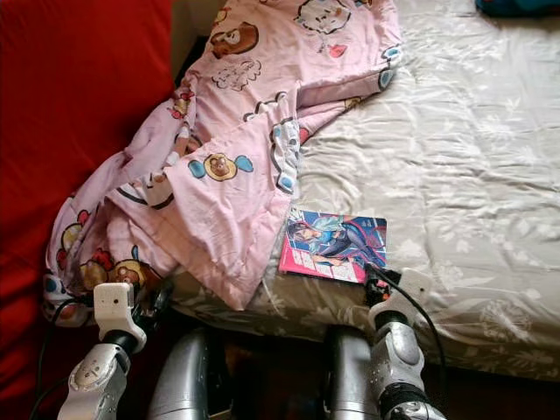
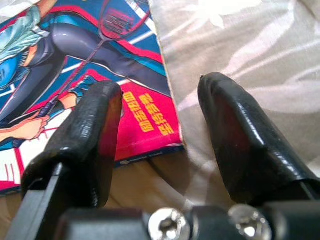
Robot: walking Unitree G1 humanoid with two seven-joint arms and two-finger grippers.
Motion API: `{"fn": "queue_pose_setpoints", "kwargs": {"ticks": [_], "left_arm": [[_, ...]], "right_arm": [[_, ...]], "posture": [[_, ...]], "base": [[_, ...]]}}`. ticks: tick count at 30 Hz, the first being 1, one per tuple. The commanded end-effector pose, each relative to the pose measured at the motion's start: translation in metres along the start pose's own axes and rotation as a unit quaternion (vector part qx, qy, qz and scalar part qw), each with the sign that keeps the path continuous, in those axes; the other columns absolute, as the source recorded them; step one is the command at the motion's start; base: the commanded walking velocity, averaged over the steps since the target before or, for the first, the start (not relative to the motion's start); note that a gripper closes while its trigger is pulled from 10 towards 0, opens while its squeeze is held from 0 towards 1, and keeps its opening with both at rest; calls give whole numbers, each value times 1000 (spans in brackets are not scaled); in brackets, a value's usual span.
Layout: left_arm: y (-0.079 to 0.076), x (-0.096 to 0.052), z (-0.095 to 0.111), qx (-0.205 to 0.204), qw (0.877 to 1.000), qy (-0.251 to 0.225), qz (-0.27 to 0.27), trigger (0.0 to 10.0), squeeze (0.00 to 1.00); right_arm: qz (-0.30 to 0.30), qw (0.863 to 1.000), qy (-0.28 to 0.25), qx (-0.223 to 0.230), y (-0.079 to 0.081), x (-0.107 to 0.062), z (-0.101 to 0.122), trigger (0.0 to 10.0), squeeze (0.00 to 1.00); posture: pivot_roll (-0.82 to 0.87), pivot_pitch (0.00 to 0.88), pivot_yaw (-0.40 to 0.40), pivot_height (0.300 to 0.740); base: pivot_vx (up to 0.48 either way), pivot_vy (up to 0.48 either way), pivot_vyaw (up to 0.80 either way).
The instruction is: Clean up the room
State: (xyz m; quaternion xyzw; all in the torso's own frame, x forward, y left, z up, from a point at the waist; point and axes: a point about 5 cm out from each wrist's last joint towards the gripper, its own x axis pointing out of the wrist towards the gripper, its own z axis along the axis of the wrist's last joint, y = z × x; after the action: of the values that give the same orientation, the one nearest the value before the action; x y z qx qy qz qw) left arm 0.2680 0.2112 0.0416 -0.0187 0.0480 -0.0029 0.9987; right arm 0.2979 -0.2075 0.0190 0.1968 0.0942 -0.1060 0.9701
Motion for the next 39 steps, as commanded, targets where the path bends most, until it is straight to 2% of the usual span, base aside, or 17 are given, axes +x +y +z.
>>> {"fn": "queue_pose_setpoints", "kwargs": {"ticks": [1,4,7,8,12,13,15,18,20,21,24,28,36,39], "left_arm": [[7,-7,-7,7,1000,21,6,10000,0],[8,-7,-7,10,1000,22,4,10000,0],[9,-8,-6,12,1000,22,2,10000,0],[8,-8,-6,14,1000,22,0,10000,0],[8,-8,-5,15,1000,23,-1,10000,0],[7,-8,-5,15,1000,23,-3,10000,0],[7,-8,-5,16,1000,23,-4,10000,0],[7,-8,-4,17,1000,23,-5,10000,0],[8,-9,-4,18,1000,24,-5,10000,0],[8,-9,-4,18,1000,24,-5,10000,0],[9,-9,-4,21,999,24,-4,10000,0],[10,-9,-3,22,999,25,-3,10000,0],[8,-8,-2,24,999,25,-4,10000,0],[8,-8,-2,24,999,24,-4,10000,0]], "right_arm": [[-14,999,29,37,-6,-5,-12,10000,0],[-10,994,45,98,-9,-7,-17,10000,0],[-8,989,54,134,-10,-8,-20,10000,0],[-1,983,61,172,-10,-9,-23,10000,0],[4,977,65,205,-10,-9,-25,10000,0],[5,965,74,252,-10,-12,-30,10000,0],[6,949,87,302,-10,-15,-36,10000,0],[17,945,106,310,-7,-18,-43,10000,0],[32,936,130,326,1,-21,-50,10000,0],[32,936,130,326,1,-21,-50,10000,0],[63,931,168,317,17,-24,-60,10000,0],[78,926,186,318,27,-26,-65,10000,0],[94,927,180,316,32,-20,-58,10000,0],[103,921,169,336,35,-16,-53,10000,0]], "posture": [[81,248,119,566],[85,250,127,566],[86,251,130,566],[87,251,134,566],[88,250,135,566],[96,250,138,566],[99,250,139,566],[107,250,142,566],[111,250,144,566],[111,250,144,566],[121,248,144,566],[125,247,144,566],[131,244,143,566],[131,243,142,566]], "base": [[0,0,0],[0,0,0],[0,0,0],[0,0,0],[0,0,0],[0,0,0],[0,0,0],[0,0,0],[0,0,0],[0,0,0],[0,0,0],[0,0,0],[0,0,0],[0,0,0]]}}
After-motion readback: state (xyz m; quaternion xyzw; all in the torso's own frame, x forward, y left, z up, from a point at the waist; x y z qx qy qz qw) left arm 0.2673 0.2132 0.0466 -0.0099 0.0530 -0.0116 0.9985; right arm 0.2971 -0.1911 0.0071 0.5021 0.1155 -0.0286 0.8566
